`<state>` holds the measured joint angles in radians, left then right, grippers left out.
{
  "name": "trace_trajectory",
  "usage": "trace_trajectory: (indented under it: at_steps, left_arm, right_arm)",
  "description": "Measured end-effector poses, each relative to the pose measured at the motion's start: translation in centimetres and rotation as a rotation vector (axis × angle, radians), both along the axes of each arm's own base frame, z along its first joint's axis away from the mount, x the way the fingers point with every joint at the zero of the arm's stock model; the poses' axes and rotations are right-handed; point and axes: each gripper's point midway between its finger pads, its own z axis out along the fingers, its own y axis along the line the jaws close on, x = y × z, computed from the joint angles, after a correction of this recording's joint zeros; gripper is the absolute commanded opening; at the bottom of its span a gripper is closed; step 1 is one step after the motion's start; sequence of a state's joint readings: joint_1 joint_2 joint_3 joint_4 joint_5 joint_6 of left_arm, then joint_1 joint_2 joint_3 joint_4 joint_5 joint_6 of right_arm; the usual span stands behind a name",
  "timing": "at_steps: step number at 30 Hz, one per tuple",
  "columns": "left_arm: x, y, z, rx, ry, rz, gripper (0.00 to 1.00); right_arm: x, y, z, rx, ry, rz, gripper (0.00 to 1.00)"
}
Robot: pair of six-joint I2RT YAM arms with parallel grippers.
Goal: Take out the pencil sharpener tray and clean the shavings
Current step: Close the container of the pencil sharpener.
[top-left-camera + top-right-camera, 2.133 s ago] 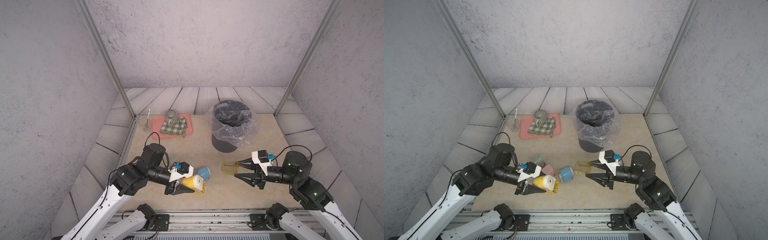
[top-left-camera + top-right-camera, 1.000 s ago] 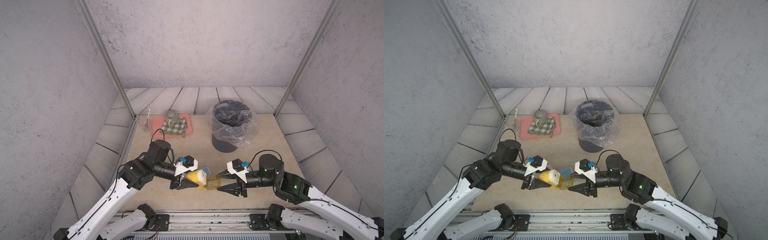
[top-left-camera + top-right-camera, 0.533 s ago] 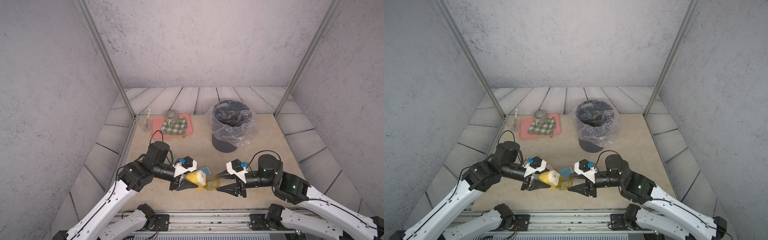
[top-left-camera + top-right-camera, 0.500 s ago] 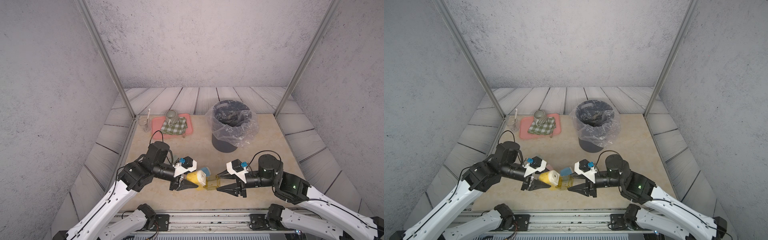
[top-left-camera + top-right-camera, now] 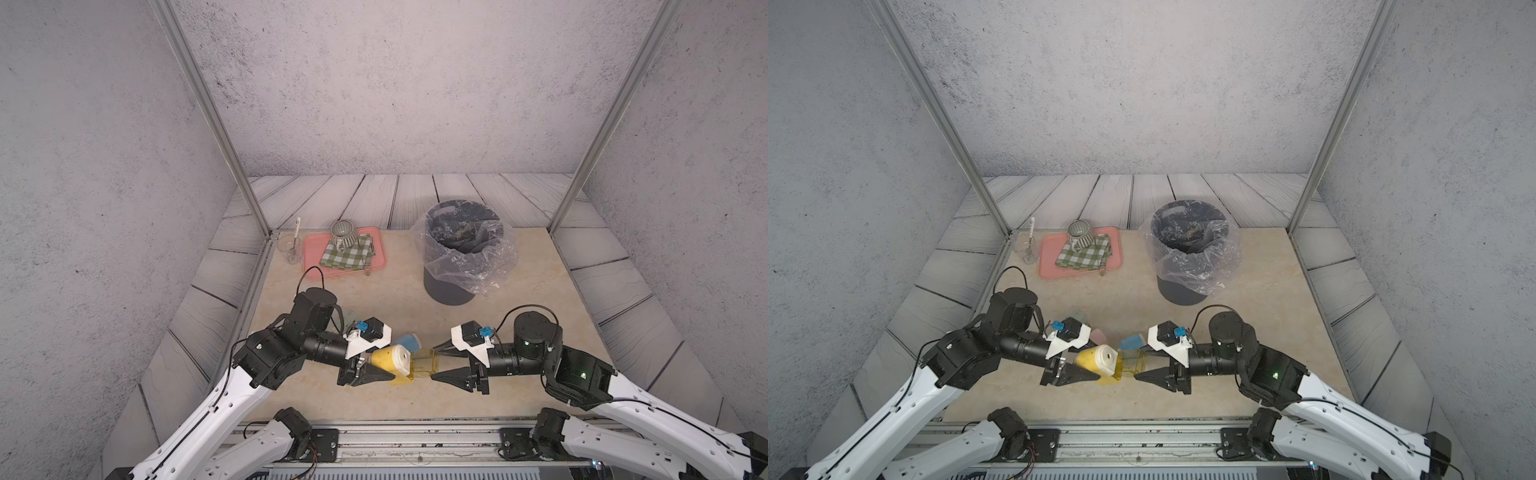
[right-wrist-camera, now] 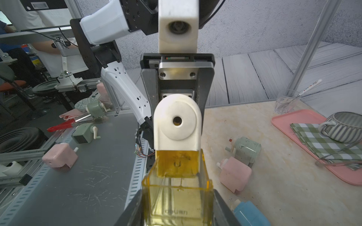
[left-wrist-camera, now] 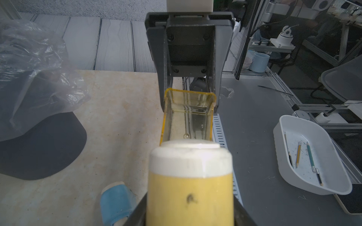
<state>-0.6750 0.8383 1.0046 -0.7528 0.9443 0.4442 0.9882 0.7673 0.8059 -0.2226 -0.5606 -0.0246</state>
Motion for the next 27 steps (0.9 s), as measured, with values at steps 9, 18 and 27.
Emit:
trace_trajectory:
  at_steps: [9, 18, 27]
  left_arm:
    - [0.0, 0.0, -0.7, 0.013, 0.014, 0.003, 0.0]
    - [-0.3, -0.1, -0.7, 0.007, 0.02, -0.014, 0.0]
    - [-0.3, -0.1, -0.5, -0.004, 0.019, -0.022, 0.0]
  right_arm:
    - [-0.1, 0.4, -0.8, -0.014, 0.017, 0.021, 0.0]
    - [-0.9, 1.4, -1.2, -0.012, 0.101, 0.095, 0.0]
    - [-0.8, 1.9, -1.2, 0.001, 0.122, 0.105, 0.04]
